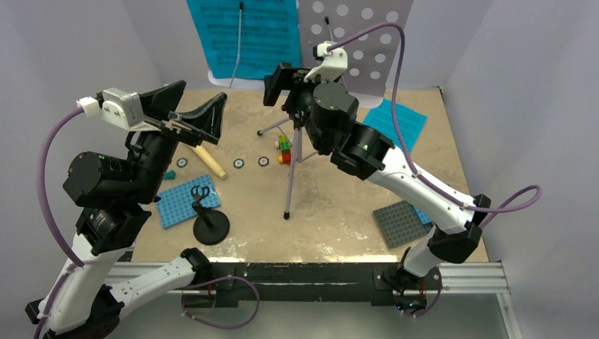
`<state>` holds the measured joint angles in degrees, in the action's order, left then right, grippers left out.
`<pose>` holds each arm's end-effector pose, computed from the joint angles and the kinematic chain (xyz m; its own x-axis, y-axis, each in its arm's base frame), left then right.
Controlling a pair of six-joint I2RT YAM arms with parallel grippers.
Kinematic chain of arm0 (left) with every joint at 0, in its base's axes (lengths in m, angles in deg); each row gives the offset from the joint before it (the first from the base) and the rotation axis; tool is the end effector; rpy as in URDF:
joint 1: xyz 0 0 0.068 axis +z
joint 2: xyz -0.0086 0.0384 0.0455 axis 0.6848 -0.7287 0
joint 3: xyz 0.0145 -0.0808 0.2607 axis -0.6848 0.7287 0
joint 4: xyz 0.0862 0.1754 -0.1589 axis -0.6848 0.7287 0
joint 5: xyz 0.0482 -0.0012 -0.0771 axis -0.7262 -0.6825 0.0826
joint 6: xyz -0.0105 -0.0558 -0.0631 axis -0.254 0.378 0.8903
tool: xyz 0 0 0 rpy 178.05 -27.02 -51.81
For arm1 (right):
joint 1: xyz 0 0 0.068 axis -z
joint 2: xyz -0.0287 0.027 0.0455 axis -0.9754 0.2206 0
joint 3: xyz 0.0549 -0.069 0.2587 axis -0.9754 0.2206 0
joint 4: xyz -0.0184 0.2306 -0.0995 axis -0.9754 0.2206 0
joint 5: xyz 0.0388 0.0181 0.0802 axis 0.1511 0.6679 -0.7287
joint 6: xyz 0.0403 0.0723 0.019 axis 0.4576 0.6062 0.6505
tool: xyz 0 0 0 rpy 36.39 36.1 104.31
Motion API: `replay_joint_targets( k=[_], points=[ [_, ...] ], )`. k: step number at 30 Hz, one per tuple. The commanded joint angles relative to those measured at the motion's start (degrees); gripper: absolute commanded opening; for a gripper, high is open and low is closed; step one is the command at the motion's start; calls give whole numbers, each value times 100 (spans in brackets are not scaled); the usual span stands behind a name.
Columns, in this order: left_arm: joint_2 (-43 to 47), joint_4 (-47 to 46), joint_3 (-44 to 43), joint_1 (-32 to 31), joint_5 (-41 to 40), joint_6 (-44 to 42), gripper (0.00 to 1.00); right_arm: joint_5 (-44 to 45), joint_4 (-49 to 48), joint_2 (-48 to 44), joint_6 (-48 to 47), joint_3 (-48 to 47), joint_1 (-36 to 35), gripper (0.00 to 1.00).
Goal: Pack up the instrument practice props
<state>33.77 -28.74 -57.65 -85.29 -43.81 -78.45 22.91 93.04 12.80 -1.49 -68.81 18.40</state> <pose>0.1063 -0.0664 0.5546 0.2795 -0.3628 -0.8890 0.4689 0.8595 -0.2033 0.2275 0.2819 0.5195 -0.0593 0.4303 -0.9007 -0.3058 0.8511 0.4267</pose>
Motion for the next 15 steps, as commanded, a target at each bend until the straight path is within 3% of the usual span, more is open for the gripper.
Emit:
replay_joint_targets(
  k=[1,7,15],
  points=[
    [0,-220,35,14,50,32,98,206,-384,241,-200,-456,73,91],
    [3,-199,58,14,141,78,98,141,-919,141,-360,-173,75,84],
    [-23,-269,76,14,144,11,98,-50,-1416,-95,-497,323,71,57]
  ],
)
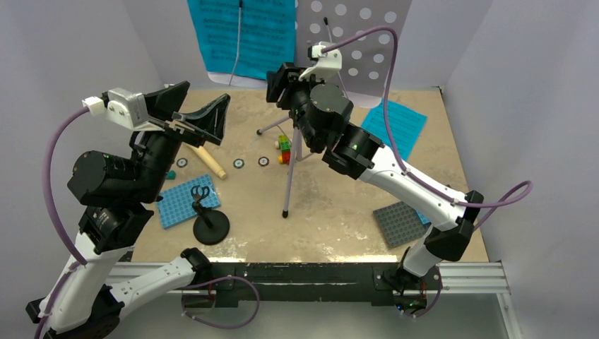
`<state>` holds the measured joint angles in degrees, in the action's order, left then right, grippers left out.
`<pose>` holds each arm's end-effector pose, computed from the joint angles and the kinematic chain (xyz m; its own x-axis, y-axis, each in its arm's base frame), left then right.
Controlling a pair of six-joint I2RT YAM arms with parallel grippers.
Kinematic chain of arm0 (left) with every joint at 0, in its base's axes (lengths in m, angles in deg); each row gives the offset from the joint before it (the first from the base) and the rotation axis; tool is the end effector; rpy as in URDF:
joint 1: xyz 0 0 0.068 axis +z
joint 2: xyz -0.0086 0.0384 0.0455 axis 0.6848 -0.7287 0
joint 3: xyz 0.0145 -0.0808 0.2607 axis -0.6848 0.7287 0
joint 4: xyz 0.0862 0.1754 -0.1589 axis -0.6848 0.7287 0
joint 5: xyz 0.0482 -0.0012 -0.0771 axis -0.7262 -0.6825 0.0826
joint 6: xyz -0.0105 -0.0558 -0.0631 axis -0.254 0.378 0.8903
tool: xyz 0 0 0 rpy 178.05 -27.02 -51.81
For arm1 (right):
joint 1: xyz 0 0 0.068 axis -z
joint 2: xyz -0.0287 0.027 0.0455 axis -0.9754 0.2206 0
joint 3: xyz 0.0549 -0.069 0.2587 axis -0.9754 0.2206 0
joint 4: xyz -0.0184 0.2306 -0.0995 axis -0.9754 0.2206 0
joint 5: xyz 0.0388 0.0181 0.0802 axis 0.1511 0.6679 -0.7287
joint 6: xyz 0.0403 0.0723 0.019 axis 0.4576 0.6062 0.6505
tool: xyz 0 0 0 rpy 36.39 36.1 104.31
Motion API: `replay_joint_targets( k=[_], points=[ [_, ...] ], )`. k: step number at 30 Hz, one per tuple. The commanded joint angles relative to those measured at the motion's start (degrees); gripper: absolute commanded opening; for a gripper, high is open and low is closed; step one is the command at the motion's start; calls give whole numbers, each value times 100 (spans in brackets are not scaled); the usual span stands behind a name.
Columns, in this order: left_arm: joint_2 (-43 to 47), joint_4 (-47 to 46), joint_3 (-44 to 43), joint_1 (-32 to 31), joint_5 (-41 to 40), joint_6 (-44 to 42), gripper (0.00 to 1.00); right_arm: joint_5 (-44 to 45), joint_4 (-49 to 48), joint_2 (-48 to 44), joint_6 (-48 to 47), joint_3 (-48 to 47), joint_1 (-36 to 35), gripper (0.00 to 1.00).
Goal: Pack up the instrument practice props
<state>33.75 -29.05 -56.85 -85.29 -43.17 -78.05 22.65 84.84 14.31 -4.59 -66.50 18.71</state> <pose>0.1084 -0.0693 0.5513 0.2695 -0.3631 -0.8919 0.4788 0.8541 -0.2030 0.2360 0.2925 0.5152 -0.0056 0.4428 -0.8966 -0.3239 0.8475 0.4206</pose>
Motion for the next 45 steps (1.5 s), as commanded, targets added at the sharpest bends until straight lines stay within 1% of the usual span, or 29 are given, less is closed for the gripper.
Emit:
replay_joint_targets(
  k=[1,5,8,11,16,20,23,25,29,30,33,36,38,40,43,45],
  points=[
    [-38,-255,-5,11,82,-37,98,-47,-607,-252,-236,84,40,54],
    [-132,-347,-11,13,74,-113,98,-90,-690,-281,-388,107,40,37],
    [-229,-437,-22,14,67,-221,98,-130,-783,-330,-494,155,45,30],
    [-344,-513,-65,14,32,-322,98,-193,-841,-319,-612,126,45,31],
    [-443,-543,-102,14,60,-338,98,-254,-929,-249,-819,-31,40,40],
    [-457,-560,-102,14,59,-354,98,-306,-1068,-221,-1021,-160,45,40],
    [-479,-583,-131,14,27,-428,98,-350,-1094,-162,-1187,-314,43,36],
    [-522,-616,-168,14,-6,-496,98,-379,-1109,-146,-1234,-351,45,29],
    [-619,-766,-202,14,-170,-776,97,-394,-1120,-139,-1312,-339,45,9],
    [-642,-816,-201,21,-198,-822,97,-395,-1120,-142,-1330,-338,45,1],
    [-740,-942,-207,46,-212,-959,96,-399,-1120,-154,-1387,-314,45,0],
    [-859,-1352,-215,81,-231,-1157,95,-418,-1129,-182,-1456,-274,45,0],
    [-974,-1557,-222,122,-271,-1344,93,-443,-1115,-200,-1503,-239,44,0],
    [-1133,-1647,-301,249,-216,-1452,88,-467,-1091,-209,-1520,-212,45,0],
    [-1452,-1446,-650,543,16,-1385,74,-518,-1033,-210,-1539,-190,44,0],
    [-1541,-1453,-714,733,203,-1268,68,-556,-1009,-231,-1561,-158,45,0]
  ],
)
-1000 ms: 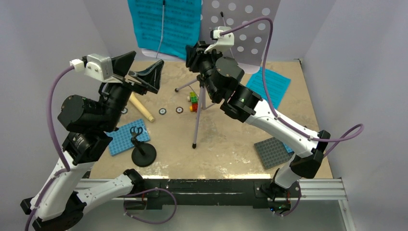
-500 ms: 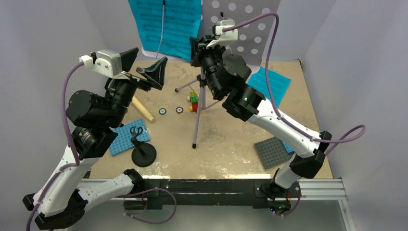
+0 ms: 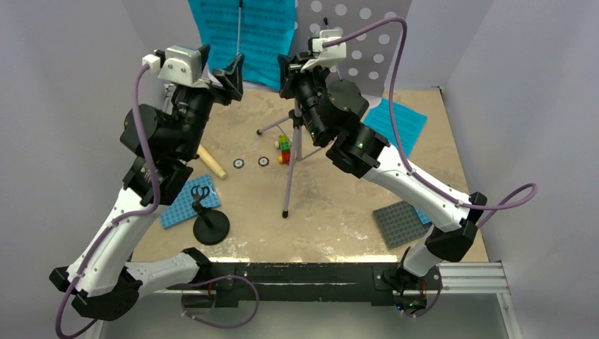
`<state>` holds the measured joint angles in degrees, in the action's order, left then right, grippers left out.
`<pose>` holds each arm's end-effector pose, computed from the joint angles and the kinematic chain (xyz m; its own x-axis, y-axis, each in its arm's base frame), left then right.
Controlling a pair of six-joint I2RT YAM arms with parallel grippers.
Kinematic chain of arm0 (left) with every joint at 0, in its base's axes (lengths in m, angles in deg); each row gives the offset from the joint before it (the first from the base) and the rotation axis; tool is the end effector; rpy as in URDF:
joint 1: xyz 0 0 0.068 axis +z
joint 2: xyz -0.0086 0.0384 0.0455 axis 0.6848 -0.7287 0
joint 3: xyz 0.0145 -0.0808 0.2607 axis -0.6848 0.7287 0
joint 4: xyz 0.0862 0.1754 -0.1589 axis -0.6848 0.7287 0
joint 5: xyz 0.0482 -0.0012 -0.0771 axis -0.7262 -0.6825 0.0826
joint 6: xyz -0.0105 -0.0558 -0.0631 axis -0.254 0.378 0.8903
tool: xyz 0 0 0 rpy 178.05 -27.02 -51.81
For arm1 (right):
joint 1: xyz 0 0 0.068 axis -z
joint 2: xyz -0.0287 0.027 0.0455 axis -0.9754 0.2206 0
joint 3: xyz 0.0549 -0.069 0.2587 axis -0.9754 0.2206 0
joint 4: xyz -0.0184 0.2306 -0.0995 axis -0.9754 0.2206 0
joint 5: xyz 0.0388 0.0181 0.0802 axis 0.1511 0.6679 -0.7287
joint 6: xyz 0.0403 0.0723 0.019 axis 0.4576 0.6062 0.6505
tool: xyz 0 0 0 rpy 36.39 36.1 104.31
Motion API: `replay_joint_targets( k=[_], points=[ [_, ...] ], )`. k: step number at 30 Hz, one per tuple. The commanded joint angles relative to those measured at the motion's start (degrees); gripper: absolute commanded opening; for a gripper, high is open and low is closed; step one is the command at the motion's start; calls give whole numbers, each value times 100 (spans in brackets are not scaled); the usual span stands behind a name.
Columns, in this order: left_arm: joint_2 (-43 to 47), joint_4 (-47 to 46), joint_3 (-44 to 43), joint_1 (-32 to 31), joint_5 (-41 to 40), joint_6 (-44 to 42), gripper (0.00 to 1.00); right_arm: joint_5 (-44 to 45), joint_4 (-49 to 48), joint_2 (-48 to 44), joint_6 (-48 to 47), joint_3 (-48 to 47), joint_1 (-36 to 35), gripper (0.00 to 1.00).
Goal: Pack up the instrument practice props
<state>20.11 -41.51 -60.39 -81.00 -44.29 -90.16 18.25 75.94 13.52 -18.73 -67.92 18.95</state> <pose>0.1752 -0.1073 0.5636 0.4036 -0.1703 -0.8989 0.3264 0.9447 -0.0324 0.2272 0.2838 0.5491 0.1659 0.3763 -0.9115 -0.4067 0.8682 0.2844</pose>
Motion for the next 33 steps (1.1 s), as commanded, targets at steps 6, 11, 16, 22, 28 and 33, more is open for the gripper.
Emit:
replay_joint_targets(
  k=[6,11,16,22,28,33],
  points=[
    [-358,-287,-404,649,786,77,69,-224,-71,-208,-187,65,21,0],
    [-387,-447,-342,655,1012,176,72,-321,-64,-264,-201,119,21,0],
    [-517,-486,-458,654,1073,146,73,-381,-72,-302,-226,138,21,0],
    [-839,-526,-600,653,860,-224,72,-458,-54,-349,-255,170,21,0],
    [-934,-677,-574,654,964,-369,65,-531,-46,-416,-308,243,15,0],
    [-990,-705,-598,656,990,-405,54,-561,-38,-437,-324,243,21,0]
  ],
)
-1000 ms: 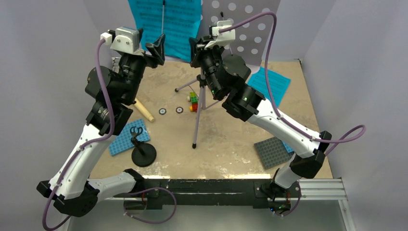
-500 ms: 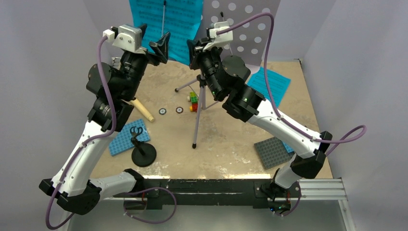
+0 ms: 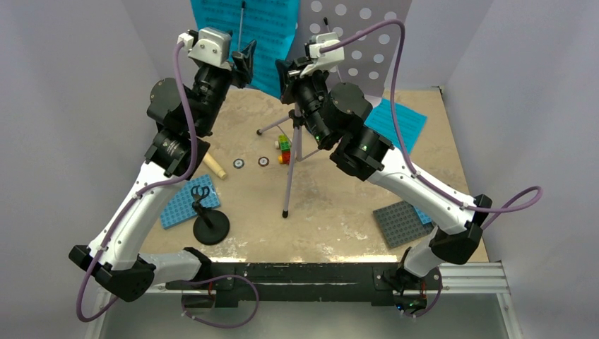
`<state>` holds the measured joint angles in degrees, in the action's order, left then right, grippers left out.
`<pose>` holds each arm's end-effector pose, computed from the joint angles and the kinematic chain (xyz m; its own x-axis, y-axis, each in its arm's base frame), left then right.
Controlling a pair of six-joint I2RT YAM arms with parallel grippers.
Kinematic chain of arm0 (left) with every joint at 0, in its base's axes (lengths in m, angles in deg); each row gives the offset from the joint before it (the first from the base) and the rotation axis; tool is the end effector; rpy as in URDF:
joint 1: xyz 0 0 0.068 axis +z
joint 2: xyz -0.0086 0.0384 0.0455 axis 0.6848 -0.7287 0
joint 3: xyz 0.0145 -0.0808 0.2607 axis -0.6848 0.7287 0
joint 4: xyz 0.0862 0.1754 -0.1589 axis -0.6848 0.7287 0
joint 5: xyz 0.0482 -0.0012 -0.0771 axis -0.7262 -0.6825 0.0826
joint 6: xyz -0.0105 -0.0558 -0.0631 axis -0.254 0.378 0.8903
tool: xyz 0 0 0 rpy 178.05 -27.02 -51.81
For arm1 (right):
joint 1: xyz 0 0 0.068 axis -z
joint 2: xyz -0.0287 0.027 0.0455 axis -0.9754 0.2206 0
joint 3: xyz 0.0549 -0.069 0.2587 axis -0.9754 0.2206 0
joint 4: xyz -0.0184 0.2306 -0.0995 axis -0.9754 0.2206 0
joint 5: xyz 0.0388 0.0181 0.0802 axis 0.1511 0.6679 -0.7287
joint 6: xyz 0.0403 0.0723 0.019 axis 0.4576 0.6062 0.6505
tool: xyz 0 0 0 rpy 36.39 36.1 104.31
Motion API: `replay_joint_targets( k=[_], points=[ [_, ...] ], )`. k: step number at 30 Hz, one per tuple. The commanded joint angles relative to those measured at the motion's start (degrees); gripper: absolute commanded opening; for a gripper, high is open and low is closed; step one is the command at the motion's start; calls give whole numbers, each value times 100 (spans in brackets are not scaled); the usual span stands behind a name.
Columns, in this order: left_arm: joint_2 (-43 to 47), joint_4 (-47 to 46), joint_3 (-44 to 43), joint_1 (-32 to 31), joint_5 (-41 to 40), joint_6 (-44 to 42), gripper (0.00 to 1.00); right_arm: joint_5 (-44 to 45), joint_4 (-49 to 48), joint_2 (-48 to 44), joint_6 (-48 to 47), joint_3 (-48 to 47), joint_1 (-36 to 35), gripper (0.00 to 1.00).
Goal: Pack up the instrument practice props
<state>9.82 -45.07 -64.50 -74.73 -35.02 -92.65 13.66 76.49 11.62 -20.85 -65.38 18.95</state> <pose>0.2343 -0.1309 0.5576 0.4163 -0.0681 -0.9067 0.3425 0.9355 0.0870 0.2213 0.2836 0.5454 0.1684 0.3266 -0.9301 -0.4685 0.8567 0.2160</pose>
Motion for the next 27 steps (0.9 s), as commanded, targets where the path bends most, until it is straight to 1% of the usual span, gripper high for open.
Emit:
replay_joint_targets(
  k=[1,2,4,7,9,12,21,27],
  points=[
    [34,-360,-181,29,59,-155,50,-107,-100,-262,-112,2,20,0],
    [42,-369,-168,34,54,-161,45,-115,-100,-265,-112,6,21,0],
    [67,-426,-113,31,50,-167,33,-120,-102,-265,-101,16,20,0],
    [75,-450,-75,27,36,-178,21,-120,-108,-266,-107,37,19,0],
    [89,-462,-40,31,15,-188,11,-123,-117,-272,-110,50,20,0],
    [163,-564,62,31,21,-152,0,-121,-132,-274,-123,58,21,0],
    [562,-1009,468,35,261,-40,0,-86,-162,-397,-156,114,20,0],
    [799,-1175,717,35,273,134,0,-46,-224,-591,-149,219,21,0]
  ],
)
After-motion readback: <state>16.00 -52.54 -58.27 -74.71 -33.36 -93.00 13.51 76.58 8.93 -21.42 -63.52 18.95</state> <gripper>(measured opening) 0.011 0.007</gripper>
